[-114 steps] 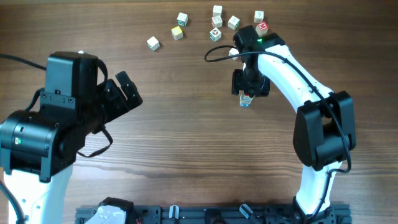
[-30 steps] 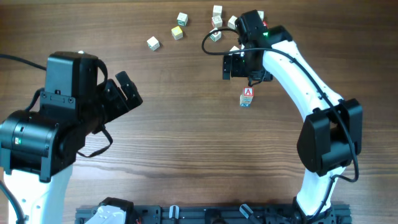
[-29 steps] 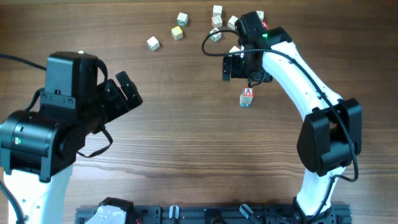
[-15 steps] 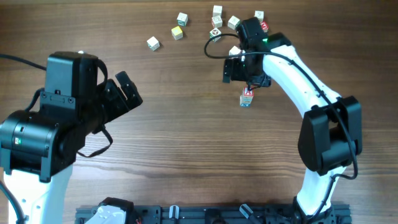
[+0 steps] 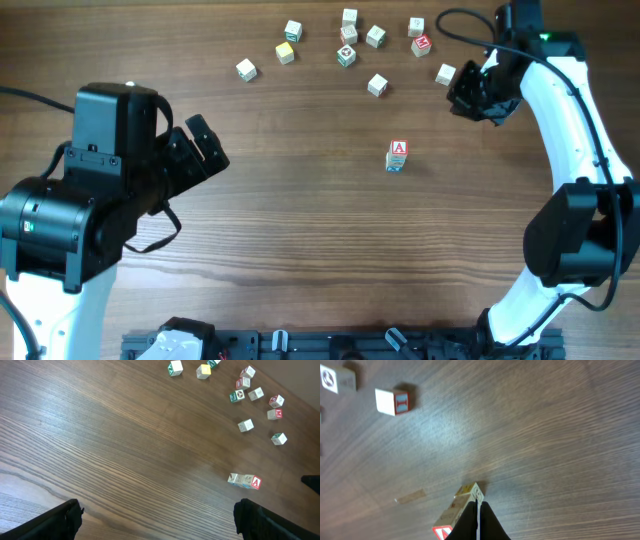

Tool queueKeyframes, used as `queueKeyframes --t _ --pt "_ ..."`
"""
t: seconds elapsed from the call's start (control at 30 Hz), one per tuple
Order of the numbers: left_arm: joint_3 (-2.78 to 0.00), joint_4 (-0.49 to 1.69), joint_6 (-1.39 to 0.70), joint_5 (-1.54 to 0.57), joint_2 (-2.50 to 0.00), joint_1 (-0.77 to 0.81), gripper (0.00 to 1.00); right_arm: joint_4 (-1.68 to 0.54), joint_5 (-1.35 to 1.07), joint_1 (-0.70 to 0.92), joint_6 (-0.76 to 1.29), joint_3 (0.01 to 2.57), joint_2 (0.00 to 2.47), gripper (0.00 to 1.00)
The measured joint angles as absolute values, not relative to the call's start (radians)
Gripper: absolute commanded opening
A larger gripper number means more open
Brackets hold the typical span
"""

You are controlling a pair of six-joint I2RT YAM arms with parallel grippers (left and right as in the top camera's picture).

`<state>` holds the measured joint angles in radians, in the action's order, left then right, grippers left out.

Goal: Form a tower

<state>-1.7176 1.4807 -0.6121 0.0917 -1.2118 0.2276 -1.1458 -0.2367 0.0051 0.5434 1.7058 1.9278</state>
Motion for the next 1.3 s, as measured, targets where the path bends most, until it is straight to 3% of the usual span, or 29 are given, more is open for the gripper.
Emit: queueKeyframes --t 0.27,0.8,1.3 --pt "-1.718 1.481 -0.612 0.092 -1.212 0.228 1.0 -1.233 -0.258 0.012 0.625 1.695 1.928 0.04" --pt "-1.718 1.481 -0.612 0.092 -1.212 0.228 1.0 -0.986 -0.404 0.012 0.735 1.415 1.947 0.04" --pt "-1.718 1.481 -0.612 0.092 -1.212 0.228 1.0 -0.968 -0.45 0.012 0.82 1.401 1.988 0.04"
